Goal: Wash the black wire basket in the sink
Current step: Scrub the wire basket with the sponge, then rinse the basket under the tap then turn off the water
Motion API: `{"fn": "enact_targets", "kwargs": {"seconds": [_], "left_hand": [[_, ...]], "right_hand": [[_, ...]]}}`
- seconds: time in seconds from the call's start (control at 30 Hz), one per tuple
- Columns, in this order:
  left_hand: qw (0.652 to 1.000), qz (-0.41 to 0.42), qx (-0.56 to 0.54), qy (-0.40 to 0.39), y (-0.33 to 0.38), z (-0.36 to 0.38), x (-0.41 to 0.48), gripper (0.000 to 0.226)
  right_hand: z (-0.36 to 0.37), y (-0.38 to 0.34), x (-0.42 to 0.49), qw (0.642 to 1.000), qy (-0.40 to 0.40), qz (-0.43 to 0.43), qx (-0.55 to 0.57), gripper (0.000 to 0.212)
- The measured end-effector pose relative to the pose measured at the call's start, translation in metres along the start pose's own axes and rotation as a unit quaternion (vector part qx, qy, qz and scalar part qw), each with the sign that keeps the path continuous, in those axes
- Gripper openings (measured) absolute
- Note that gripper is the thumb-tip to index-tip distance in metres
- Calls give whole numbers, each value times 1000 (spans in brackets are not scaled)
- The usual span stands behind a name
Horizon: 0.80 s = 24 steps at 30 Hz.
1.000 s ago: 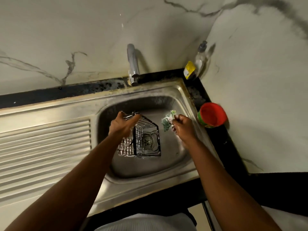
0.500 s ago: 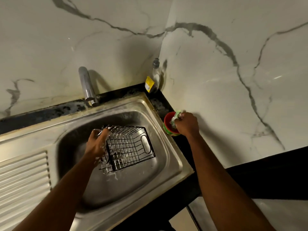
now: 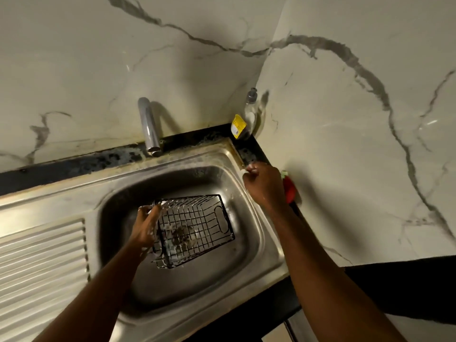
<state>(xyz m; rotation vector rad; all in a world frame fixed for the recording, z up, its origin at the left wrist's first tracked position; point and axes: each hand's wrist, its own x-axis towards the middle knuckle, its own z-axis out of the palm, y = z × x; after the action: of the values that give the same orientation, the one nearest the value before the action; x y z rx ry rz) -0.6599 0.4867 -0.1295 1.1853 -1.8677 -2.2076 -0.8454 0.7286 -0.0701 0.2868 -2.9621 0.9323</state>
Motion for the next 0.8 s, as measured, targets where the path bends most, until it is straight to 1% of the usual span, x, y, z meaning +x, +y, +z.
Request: {"fn": "enact_targets", "kwargs": {"seconds": [0.07, 0.13, 0.23, 0.3, 0.37, 0.4, 0.43, 0.47, 0.53, 0.6, 0.63, 0.7, 0.73, 0.8], "left_hand": [[1000, -18, -17, 11, -8, -9, -2, 26], [998, -29, -34, 35, -16, -17, 1, 15], [992, -82, -79, 58, -31, -29, 13, 21], [986, -115, -111, 54, -50, -36, 28, 36], [978, -159, -123, 60, -110, -54, 73, 68], [974, -173, -126, 70, -127, -60, 87, 82], [970, -192, -130, 78, -140, -65, 99, 87], [966, -206, -127, 88, -129, -61, 97, 82], [960, -221, -132, 109, -87, -55, 77, 58], [954, -243, -126, 125, -73, -52, 75, 41], [953, -251, -109, 129, -71, -51, 76, 38], [951, -258, -79, 151, -73, -53, 80, 36], [949, -263, -74, 159, -74, -54, 82, 36], [951, -251, -54, 170, -75, -56, 84, 34]], "right_hand": [[21, -18, -1, 995, -62, -54, 55, 11], [42, -36, -4, 986, -116, -86, 83, 9], [76, -63, -4, 966, -182, -85, 162, 11], [96, -80, 0, 952, -214, -62, 209, 12], [115, -97, 7, 940, -233, -31, 248, 13], [124, -105, 11, 934, -241, -15, 264, 14], [131, -112, 14, 929, -242, 5, 278, 15], [134, -119, 16, 927, -237, 25, 288, 15], [144, -131, 24, 925, -225, 62, 301, 16], [154, -139, 32, 917, -225, 110, 312, 22], [159, -142, 36, 908, -234, 140, 318, 26], [166, -149, 41, 880, -274, 190, 337, 39], [168, -151, 41, 867, -296, 201, 345, 47], [169, -155, 39, 844, -338, 208, 361, 55]]}}
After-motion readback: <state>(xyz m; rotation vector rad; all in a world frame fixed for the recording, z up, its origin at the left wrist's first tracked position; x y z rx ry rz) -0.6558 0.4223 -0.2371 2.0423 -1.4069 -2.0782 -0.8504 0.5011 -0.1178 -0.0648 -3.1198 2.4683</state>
